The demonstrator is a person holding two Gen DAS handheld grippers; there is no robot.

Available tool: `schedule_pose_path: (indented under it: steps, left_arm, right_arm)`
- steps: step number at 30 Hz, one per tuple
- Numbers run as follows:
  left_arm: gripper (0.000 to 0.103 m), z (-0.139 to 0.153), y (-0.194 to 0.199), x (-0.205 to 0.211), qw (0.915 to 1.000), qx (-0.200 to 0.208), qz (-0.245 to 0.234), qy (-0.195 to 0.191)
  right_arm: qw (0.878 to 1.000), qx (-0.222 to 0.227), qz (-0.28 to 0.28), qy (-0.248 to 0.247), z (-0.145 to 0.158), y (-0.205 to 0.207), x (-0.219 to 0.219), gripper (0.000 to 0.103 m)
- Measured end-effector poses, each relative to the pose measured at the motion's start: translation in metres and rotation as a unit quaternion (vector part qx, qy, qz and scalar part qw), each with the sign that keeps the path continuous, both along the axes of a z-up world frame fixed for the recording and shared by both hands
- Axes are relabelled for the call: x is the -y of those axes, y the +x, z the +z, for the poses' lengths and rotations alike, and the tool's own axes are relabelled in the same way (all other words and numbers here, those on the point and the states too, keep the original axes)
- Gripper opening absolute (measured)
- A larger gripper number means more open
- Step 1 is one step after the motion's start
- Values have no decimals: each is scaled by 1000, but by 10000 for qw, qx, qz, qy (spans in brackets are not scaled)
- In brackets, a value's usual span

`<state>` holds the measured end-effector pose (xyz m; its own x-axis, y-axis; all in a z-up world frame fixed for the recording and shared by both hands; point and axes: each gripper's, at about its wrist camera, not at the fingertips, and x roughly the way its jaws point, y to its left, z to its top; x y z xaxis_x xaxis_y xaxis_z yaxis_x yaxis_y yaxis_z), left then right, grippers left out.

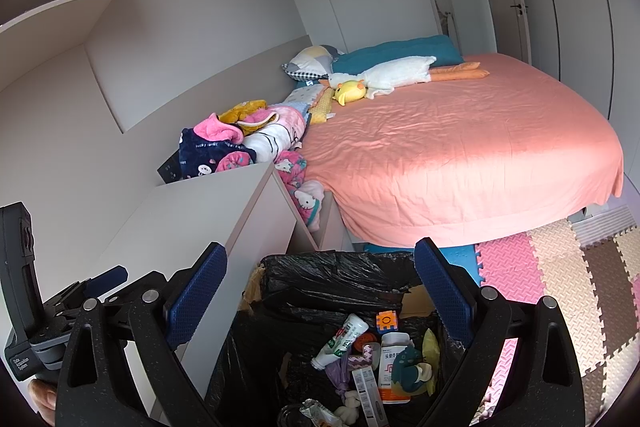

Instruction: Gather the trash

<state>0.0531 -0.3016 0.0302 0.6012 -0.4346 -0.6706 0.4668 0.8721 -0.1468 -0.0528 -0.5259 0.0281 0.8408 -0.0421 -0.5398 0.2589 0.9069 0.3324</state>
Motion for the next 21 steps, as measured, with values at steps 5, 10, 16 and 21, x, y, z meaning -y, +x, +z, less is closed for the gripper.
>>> schedule_pose_path:
  steps: [5, 10, 16, 21]
  left_arm:
    - [97, 1, 1, -2, 9999, -41, -34, -92]
    - [97, 1, -2, 2, 9999, 0, -137, -27]
    - [97, 1, -9, 8, 9993, 232, -293, 53]
    - [97, 2, -14, 15, 9980, 507, -216, 297]
  right_arm:
    - [10000, -5, 2, -2, 0, 0, 0, 94]
    - [10000, -12, 3, -6, 0, 0, 0, 94]
    - [10000, 1, -2, -4, 0, -1, 1, 94]
    - [10000, 0, -16, 2, -3, -3, 4, 94]
